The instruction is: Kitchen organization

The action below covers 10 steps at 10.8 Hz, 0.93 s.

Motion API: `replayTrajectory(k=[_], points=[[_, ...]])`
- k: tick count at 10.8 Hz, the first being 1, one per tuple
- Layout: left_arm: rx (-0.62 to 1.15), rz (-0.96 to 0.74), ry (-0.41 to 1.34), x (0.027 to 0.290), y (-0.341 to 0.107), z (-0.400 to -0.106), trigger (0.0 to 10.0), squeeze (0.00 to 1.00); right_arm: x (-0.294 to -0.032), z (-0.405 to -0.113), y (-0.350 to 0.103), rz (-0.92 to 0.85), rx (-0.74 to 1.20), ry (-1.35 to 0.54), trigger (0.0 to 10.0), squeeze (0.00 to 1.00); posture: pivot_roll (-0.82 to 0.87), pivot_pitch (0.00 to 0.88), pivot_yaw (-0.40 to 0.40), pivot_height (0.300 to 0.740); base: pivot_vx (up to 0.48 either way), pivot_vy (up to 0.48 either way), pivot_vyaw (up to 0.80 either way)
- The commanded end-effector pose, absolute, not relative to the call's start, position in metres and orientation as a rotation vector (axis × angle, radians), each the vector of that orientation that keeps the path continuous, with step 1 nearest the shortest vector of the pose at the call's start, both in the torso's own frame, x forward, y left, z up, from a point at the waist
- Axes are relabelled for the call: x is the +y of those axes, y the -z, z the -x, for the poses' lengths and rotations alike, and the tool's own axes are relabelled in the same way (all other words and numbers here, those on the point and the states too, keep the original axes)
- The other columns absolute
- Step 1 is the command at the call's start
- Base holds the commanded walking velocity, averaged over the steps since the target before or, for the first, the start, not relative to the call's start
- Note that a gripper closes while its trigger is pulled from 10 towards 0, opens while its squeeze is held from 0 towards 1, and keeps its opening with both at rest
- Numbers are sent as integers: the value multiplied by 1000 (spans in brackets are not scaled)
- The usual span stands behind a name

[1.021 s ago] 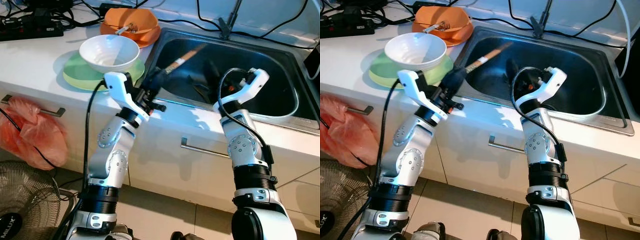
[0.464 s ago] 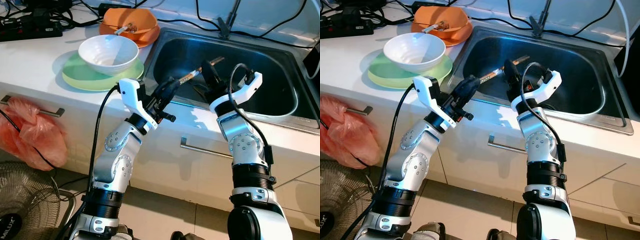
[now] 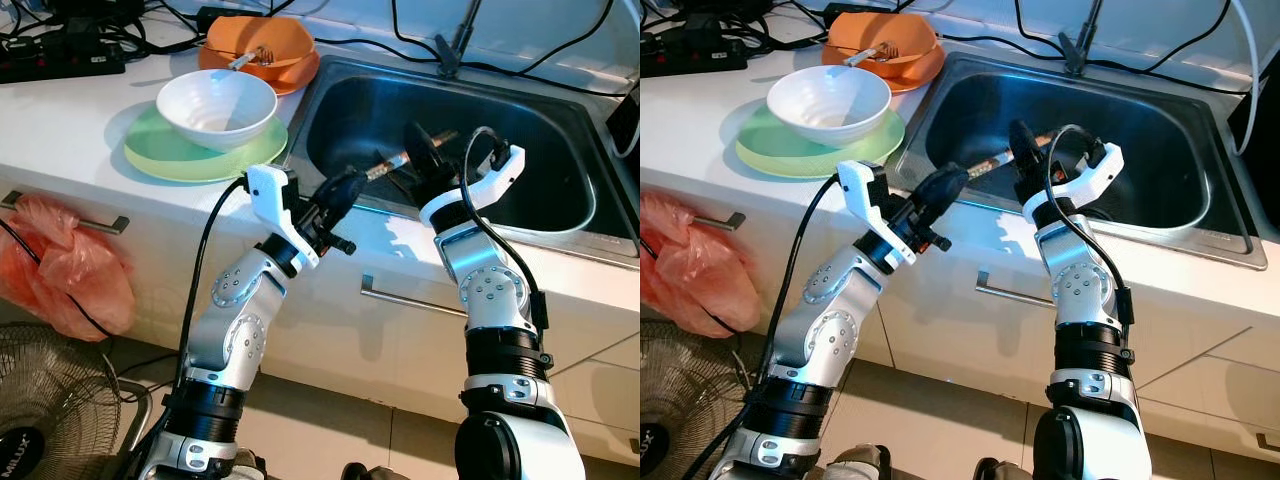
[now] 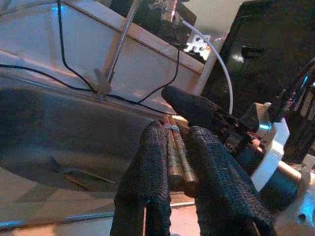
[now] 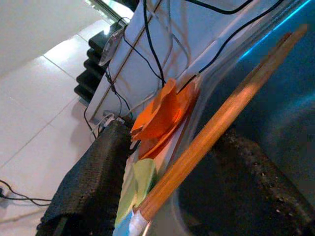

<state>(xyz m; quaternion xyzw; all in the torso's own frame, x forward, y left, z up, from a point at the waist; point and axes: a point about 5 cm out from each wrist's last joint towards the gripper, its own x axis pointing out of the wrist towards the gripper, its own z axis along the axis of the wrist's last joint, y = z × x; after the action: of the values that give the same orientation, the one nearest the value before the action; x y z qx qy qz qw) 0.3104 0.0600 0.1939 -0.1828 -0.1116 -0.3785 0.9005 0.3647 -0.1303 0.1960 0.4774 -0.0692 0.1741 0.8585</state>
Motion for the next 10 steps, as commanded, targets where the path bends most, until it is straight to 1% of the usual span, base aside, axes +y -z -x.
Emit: replayTrajectory(k=[1,2,3,9,10], points=[[-224,359,826,55,-194,-306,10000,0,-131,-366,-206,-1013,-164,-376,10000,0,221,115,-63,740,0,0,0],[-221,358,829,55,-194,-306,10000,0,-131,-366,-206,-1015,-168,-377,8549,0,221,115,-63,740,0,0,0],[-217,358,835,54,-194,-305,10000,0,-131,-366,-207,-1027,-174,-380,0,0,221,114,-63,740,0,0,0],[-209,344,821,56,-192,-305,10000,0,-135,-368,-208,-1108,-170,-360,0,0,223,116,-67,740,0,0,0],[-205,340,817,56,-191,-305,10000,1000,-135,-368,-208,-1126,-169,-354,0,0,222,116,-67,740,0,0,0]])
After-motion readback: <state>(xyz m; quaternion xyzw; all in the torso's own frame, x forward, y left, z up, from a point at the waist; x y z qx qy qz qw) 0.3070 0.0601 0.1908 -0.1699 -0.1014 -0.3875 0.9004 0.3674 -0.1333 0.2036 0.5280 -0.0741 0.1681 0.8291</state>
